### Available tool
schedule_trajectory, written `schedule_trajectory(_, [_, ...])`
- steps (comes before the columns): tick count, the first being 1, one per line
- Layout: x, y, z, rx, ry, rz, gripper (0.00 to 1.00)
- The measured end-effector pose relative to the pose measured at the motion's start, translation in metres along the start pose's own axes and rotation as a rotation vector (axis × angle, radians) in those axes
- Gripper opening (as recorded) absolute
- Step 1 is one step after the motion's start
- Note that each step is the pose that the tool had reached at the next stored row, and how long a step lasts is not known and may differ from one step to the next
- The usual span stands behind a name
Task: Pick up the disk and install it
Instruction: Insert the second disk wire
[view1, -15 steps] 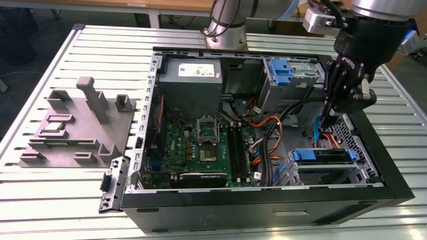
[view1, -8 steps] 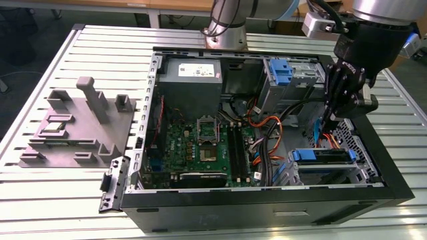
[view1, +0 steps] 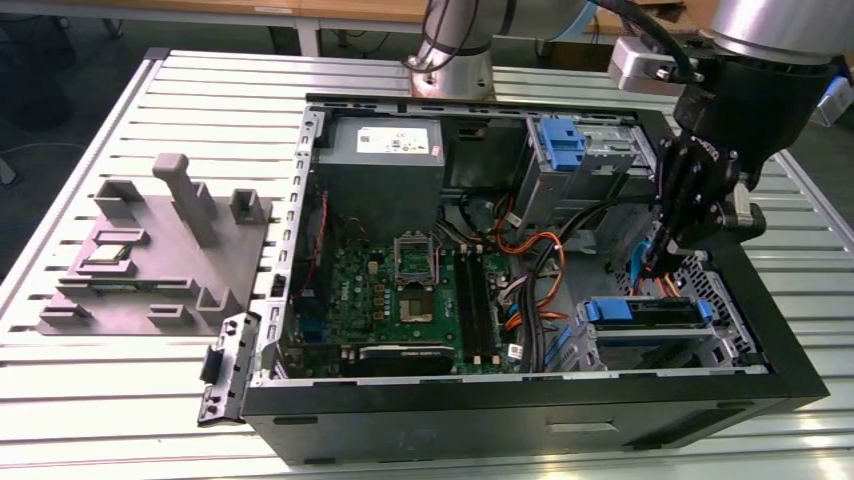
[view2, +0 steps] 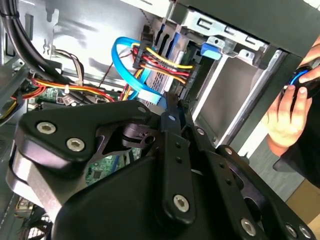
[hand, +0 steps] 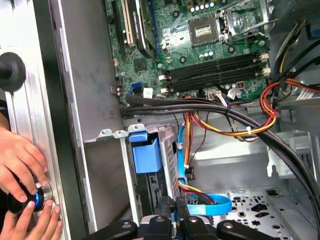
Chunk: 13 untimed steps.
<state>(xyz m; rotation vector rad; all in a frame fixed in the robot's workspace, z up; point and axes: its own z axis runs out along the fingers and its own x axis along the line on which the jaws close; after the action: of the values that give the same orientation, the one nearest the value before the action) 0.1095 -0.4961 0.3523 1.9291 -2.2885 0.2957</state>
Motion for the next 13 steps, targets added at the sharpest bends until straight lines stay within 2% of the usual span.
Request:
schedule_trajectory(4, [0.0010,0.0011,0.0003,0.0257,-0.0054,0.001,0.16])
schedule_trajectory(6, [0.0015,0.0023,0.0005,0.0355,-0.0077,0.001,0.16])
schedule_trajectory(9, [0.0025,0.0048,0.0016,0.0451,-0.0108,0.001,0.16])
schedule_trajectory(13, [0.0034,0.0074,0.0038,0.0533,-0.0156,-0.005,0.16])
